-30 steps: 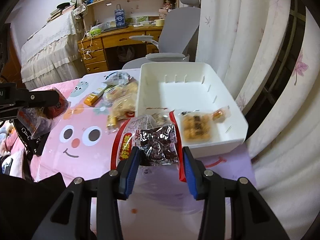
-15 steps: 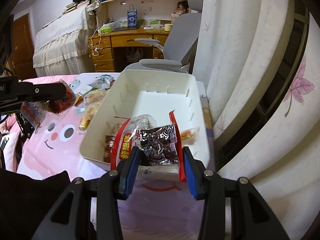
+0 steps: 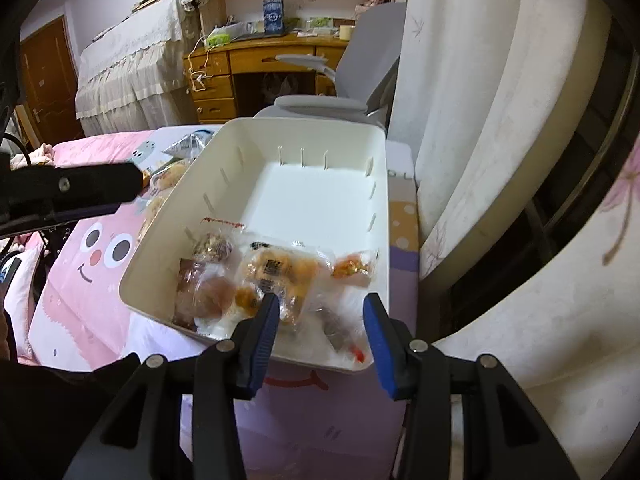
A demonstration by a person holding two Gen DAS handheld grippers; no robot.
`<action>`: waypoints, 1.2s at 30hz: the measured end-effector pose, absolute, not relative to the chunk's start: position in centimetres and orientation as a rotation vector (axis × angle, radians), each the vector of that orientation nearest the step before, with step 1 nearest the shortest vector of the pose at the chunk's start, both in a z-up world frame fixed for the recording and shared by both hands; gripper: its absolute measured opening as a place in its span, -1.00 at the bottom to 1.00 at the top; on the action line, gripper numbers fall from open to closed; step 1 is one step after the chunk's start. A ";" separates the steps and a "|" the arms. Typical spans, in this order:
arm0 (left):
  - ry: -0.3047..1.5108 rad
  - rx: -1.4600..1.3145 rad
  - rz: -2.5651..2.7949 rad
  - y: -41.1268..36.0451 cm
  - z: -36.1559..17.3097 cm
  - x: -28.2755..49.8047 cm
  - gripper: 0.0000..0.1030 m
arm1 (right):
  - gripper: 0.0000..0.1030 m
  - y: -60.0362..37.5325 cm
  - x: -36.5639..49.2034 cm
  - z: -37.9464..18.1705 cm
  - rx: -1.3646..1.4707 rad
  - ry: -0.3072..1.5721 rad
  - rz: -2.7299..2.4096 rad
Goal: Organize snacks
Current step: 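Open both tools to drop the bags into the white tray, then withdraw both tools from the tray back toward the snack pile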
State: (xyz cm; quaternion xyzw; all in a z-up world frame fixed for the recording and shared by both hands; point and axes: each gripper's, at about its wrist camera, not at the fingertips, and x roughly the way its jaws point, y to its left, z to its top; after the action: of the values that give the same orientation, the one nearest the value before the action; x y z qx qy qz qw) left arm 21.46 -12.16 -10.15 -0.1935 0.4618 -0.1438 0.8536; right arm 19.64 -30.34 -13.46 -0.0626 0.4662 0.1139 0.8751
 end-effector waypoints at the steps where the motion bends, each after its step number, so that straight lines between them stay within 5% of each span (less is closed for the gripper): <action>1: 0.977 -0.417 -0.294 -11.8 -10.3 21.4 0.37 | -0.13 -30.5 19.6 -13.6 -0.127 0.978 0.242; 36: 1.099 -0.294 -0.201 4.2 -10.7 15.8 0.44 | -0.11 -21.8 15.0 -18.3 0.288 1.244 0.164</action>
State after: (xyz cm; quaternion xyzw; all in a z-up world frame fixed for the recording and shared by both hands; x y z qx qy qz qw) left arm 15.82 4.17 -10.74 -0.1390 0.5194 -0.0948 0.8378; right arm 14.99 -21.82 -18.34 0.1344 0.5798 0.0763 0.8000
